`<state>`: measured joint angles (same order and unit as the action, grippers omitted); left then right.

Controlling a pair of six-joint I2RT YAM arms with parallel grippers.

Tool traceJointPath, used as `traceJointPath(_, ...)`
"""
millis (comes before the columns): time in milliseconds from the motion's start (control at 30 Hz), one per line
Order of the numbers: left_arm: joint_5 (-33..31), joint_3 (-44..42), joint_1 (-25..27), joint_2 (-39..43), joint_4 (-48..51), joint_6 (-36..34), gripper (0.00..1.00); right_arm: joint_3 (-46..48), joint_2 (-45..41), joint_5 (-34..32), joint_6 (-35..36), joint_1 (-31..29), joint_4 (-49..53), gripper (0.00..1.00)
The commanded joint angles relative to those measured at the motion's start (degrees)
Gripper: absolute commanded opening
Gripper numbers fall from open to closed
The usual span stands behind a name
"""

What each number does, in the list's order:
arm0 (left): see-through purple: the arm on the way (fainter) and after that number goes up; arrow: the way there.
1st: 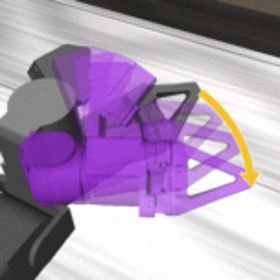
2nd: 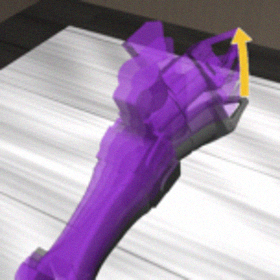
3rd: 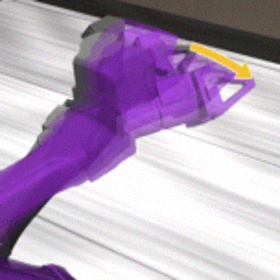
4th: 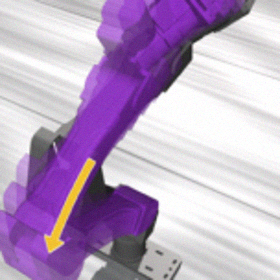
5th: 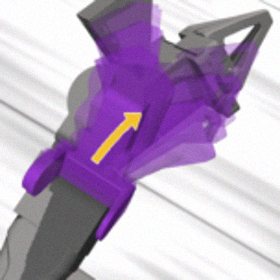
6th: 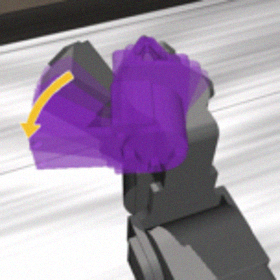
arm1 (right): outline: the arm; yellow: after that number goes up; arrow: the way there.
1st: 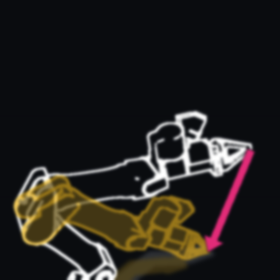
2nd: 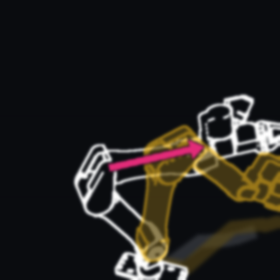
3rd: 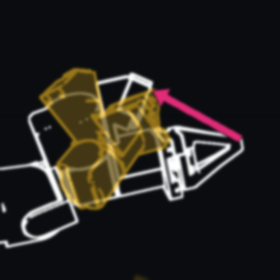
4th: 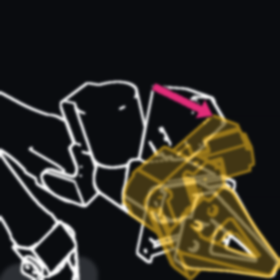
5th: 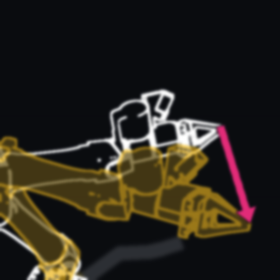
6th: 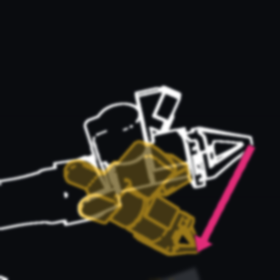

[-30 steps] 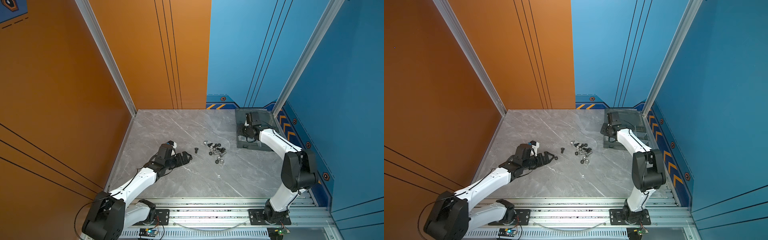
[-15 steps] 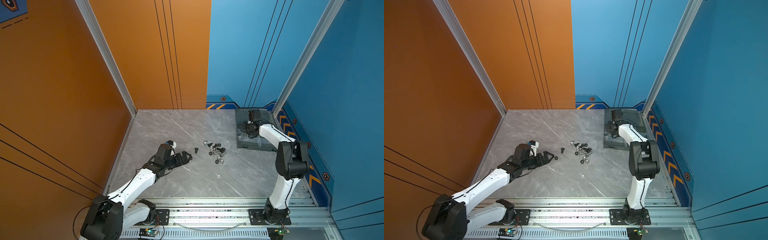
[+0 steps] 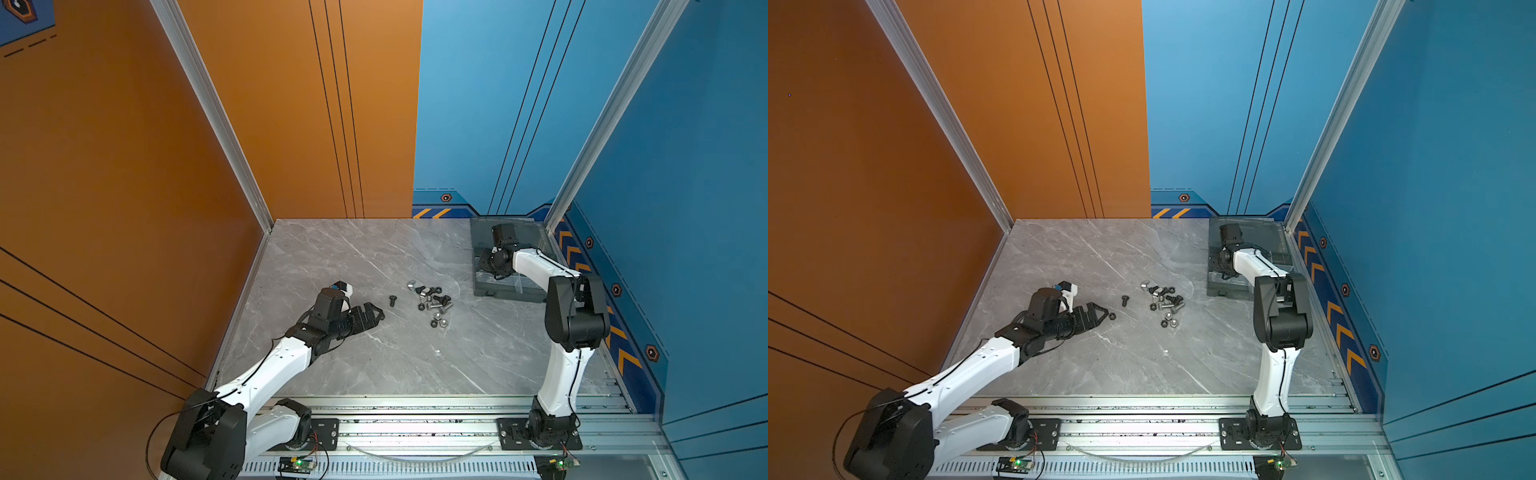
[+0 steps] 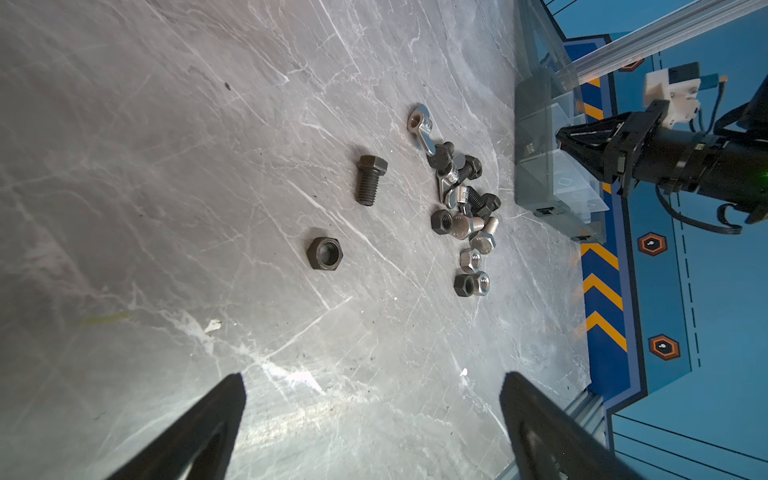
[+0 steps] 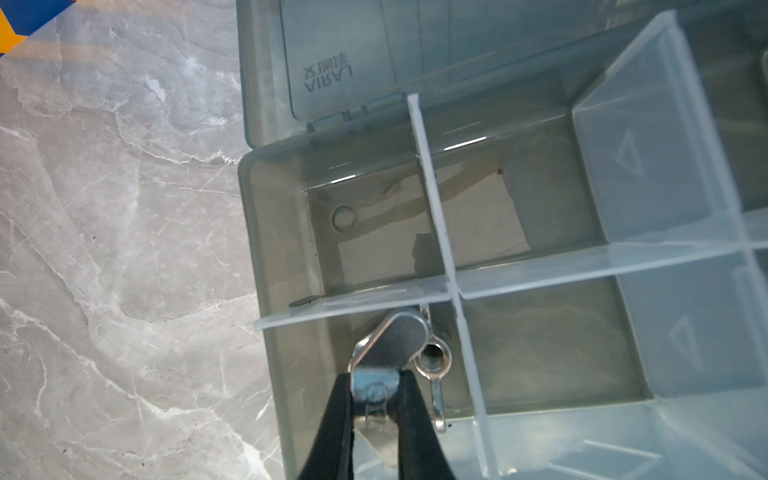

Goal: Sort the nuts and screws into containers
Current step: 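Open the right gripper to drop the wing nut into the compartment, then move the right gripper back to the pile over another wing nut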

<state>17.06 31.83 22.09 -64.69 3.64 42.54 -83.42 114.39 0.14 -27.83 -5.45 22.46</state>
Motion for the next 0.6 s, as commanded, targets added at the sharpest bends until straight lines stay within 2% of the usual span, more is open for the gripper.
traceJointPath(0,-0.5,0.1,0.4,-0.6,0.6,0.3,0.98,-0.7,0.2,0.0,1.1,0.0,1.9,0.15)
traceJointPath(67,-0.5,0.1,0.5,-0.6,0.5,0.3,0.98,-0.9,0.1,-0.1,1.1,0.0,2.2,0.28)
traceJointPath(133,-0.6,0.0,0.5,-0.7,0.5,0.3,0.98,-1.2,-0.2,0.3,1.2,0.1,2.7,0.34)
traceJointPath(267,-0.6,0.0,0.6,-0.4,0.7,0.3,0.98,-1.4,-1.5,0.8,1.9,0.4,3.4,0.42)
traceJointPath(400,-0.7,-0.3,0.6,0.0,0.8,0.2,0.98,-1.1,-4.5,4.4,4.4,0.7,4.2,0.45)
traceJointPath(567,-0.4,-0.1,0.6,-0.4,0.4,0.1,0.98,-1.4,-8.0,16.3,11.3,-0.5,4.4,0.48)
